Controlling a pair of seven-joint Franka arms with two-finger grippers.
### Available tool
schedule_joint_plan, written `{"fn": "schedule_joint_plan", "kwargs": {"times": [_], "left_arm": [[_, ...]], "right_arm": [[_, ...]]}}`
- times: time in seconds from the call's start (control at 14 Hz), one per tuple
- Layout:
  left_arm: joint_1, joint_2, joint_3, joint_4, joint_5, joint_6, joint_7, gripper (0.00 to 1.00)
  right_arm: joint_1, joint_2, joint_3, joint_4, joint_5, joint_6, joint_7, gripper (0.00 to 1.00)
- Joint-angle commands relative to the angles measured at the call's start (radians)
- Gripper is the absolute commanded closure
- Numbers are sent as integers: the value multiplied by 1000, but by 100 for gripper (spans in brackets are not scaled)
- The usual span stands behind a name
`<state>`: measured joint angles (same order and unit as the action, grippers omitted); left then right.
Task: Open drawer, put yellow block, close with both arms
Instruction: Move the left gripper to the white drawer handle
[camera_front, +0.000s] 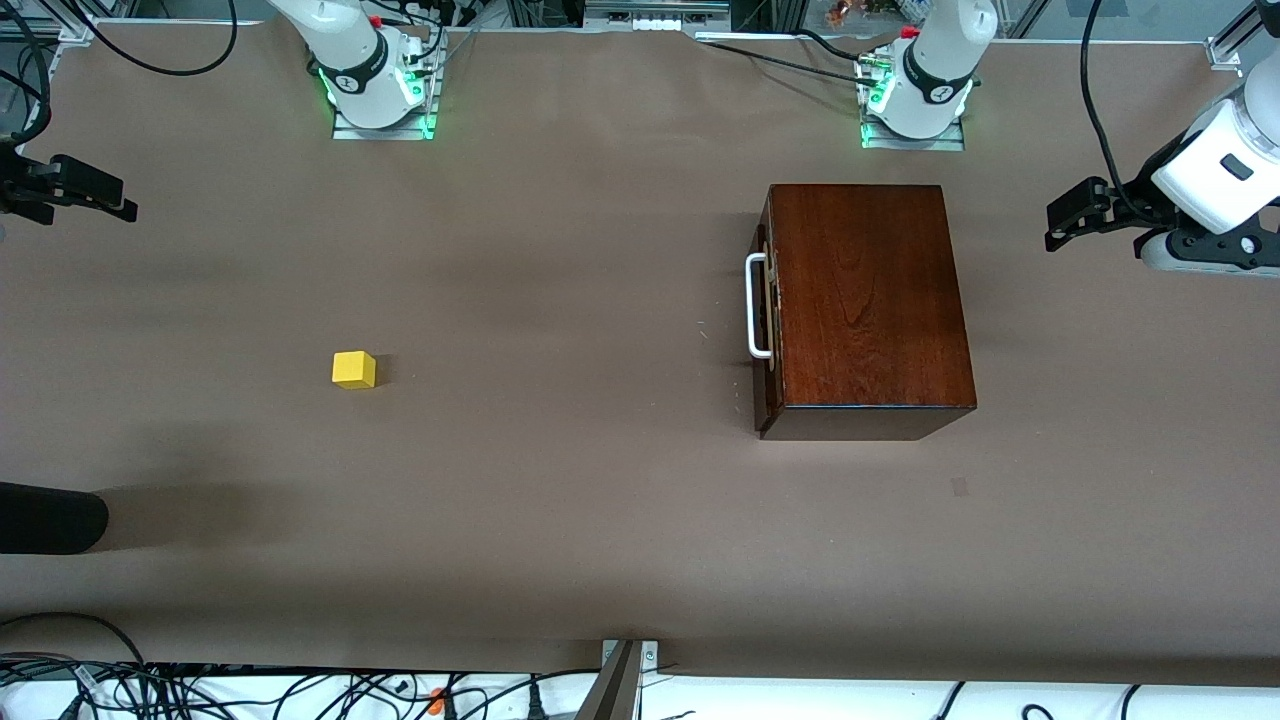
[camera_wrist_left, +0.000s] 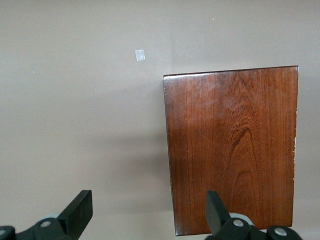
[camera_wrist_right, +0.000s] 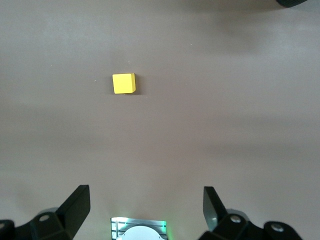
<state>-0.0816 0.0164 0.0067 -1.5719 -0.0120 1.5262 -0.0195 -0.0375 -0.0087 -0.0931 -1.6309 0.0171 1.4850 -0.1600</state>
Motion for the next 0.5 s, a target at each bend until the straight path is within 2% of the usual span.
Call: {"fn": "schedule_joint_plan", "kwargs": {"times": [0.0,0.43], "left_arm": [[0,-15,-2,-5,23,12,4,0],[3,-15,-2,-5,18,12,0,0]], "right_arm": [[-10,-4,6,0,6,-8,7,0],[-10,-4,6,0,6,-8,7,0]]}}
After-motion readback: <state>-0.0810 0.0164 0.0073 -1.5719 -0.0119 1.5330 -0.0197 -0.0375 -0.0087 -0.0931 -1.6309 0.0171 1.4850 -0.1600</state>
